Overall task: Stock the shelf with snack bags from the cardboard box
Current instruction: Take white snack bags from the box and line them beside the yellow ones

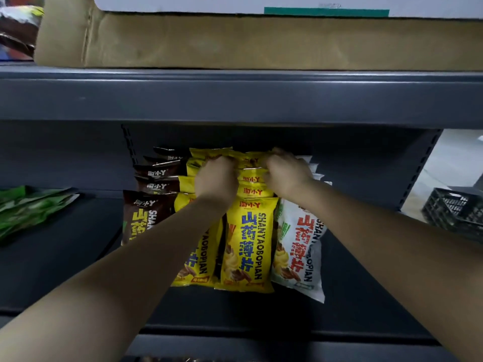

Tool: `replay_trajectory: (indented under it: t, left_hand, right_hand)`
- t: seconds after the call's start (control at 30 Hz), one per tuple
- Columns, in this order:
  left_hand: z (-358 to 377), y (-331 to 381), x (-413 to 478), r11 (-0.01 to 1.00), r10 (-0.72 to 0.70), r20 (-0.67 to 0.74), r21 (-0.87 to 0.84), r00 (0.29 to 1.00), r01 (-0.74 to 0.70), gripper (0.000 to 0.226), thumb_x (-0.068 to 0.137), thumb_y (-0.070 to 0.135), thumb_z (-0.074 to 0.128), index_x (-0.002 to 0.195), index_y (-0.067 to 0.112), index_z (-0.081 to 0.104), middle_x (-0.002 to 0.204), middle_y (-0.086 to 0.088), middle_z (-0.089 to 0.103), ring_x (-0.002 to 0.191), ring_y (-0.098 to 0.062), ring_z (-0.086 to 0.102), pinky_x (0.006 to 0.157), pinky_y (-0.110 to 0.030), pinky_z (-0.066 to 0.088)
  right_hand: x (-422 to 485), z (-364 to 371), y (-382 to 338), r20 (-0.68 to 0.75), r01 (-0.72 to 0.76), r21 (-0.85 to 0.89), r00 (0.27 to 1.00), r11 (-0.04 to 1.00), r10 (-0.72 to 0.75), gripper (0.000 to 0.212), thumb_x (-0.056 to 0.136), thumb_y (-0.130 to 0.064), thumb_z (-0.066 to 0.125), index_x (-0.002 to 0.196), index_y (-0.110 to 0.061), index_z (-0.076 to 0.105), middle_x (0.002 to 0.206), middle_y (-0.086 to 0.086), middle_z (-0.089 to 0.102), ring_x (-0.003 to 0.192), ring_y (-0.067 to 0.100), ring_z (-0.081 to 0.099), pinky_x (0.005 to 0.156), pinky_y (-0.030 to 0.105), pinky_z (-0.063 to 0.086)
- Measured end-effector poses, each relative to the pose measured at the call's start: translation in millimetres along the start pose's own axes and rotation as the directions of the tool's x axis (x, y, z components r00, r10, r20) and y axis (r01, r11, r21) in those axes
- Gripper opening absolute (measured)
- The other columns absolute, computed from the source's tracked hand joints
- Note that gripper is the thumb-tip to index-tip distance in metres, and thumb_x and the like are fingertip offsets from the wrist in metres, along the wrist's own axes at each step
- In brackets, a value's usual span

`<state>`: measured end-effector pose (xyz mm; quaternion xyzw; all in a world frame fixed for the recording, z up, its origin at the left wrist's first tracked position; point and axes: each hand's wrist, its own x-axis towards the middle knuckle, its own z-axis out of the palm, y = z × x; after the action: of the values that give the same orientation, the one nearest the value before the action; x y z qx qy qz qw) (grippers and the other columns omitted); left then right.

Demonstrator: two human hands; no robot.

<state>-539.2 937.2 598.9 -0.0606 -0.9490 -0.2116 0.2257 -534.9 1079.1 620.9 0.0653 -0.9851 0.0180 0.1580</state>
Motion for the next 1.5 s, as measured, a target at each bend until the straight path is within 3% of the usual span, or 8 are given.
replay_trajectory:
  t: [0.53,0.7,0.8,0.9,1.03,1.17,1.33,1.5]
  left_hand:
    - [-4.6,2.7,0.5,0.989,0.146,-0.139,0.050,0.980,-0.140,0.030,0.095,0.020,0.045,0.122,0.016,0.057,0.115,-0.014,0.060,0.109,-0.035,0.054,0.088,-0.042,0.045]
    - [-6.1,-1.9,-101.8,0.897,0.354,-0.376,-0.122,0.856,-0.424,0.037,0.092,0.023,0.045,0.120,0.000,0.051,0.118,-0.014,0.050,0.111,-0.027,0.048,0.096,-0.035,0.040]
    - [19.0,-18.4,-153.8,0.909,0.306,-0.223,-0.221,0.926,-0.354,0.054,0.092,0.038,0.044,0.133,0.003,0.035,0.133,-0.014,0.035,0.127,-0.027,0.038,0.109,-0.031,0.033]
    - [37.0,-27.3,-174.1,0.943,0.130,-0.034,-0.305,0.991,-0.134,0.083,0.088,0.067,0.033,0.144,0.007,0.020,0.143,-0.015,0.028,0.135,-0.027,0.032,0.108,-0.033,0.025]
    - [35.4,-15.4,-162.7,0.912,0.018,0.217,-0.404,0.976,0.073,0.119,0.065,0.063,0.055,0.148,0.012,-0.013,0.156,-0.006,0.007,0.145,-0.017,0.006,0.113,-0.024,0.013]
    - [40.1,-6.8,-155.7,0.915,-0.023,0.209,-0.389,0.978,0.104,0.117,0.070,0.051,0.067,0.149,0.011,-0.009,0.152,-0.006,0.016,0.144,-0.020,0.013,0.115,-0.033,0.020]
    - [46.1,-3.8,-157.1,0.902,-0.034,0.088,-0.427,0.996,0.068,0.089,0.080,0.051,0.046,0.147,0.002,0.014,0.146,-0.012,0.030,0.139,-0.023,0.026,0.114,-0.032,0.026]
    - [46.8,-5.6,-157.8,0.902,0.020,0.114,-0.430,0.993,0.031,0.101,0.076,0.054,0.048,0.149,0.008,-0.004,0.151,-0.010,0.020,0.143,-0.019,0.017,0.115,-0.024,0.015]
  right_hand:
    - [-6.8,5.6,26.9,-0.318,-0.003,0.304,0.942,0.953,0.105,0.036,0.097,-0.035,0.038,0.112,-0.008,0.057,0.103,0.017,0.064,0.094,0.034,0.060,0.077,0.038,0.046]
    - [-65.8,-4.3,69.8,-0.370,0.012,0.850,0.726,0.527,0.579,0.014,0.102,-0.020,0.038,0.106,-0.012,0.048,0.100,0.005,0.051,0.089,0.014,0.048,0.079,0.021,0.035]
    - [-121.1,16.0,76.5,-0.118,-0.086,0.944,0.814,0.318,0.569,0.035,0.101,-0.033,0.038,0.130,-0.014,0.038,0.119,-0.009,0.046,0.103,-0.005,0.044,0.084,0.006,0.028]
    - [-159.4,41.0,68.3,-0.008,-0.134,0.933,0.920,0.333,0.392,0.066,0.088,-0.043,0.041,0.147,-0.018,0.025,0.133,-0.023,0.040,0.112,-0.021,0.037,0.083,-0.006,0.027]
    - [-170.4,62.4,49.2,0.068,-0.117,0.951,0.982,0.286,0.176,0.058,0.083,-0.033,0.058,0.131,-0.040,0.027,0.124,-0.028,0.047,0.109,-0.025,0.046,0.086,0.000,0.041]
    - [-158.8,74.3,36.8,0.036,-0.071,0.921,0.994,0.384,0.099,0.056,0.093,-0.040,0.054,0.141,-0.038,0.025,0.138,-0.004,0.046,0.126,0.006,0.049,0.101,0.030,0.045]
    - [-145.1,69.9,45.2,-0.017,-0.058,0.785,0.993,0.617,0.115,0.049,0.100,-0.034,0.035,0.147,-0.028,0.023,0.138,-0.008,0.031,0.118,-0.027,0.023,0.100,0.025,0.033]
    - [-146.8,69.1,47.9,-0.031,-0.071,0.848,0.983,0.525,0.184,0.055,0.097,-0.040,0.045,0.146,-0.037,0.022,0.138,-0.006,0.041,0.125,-0.010,0.037,0.101,0.029,0.038]
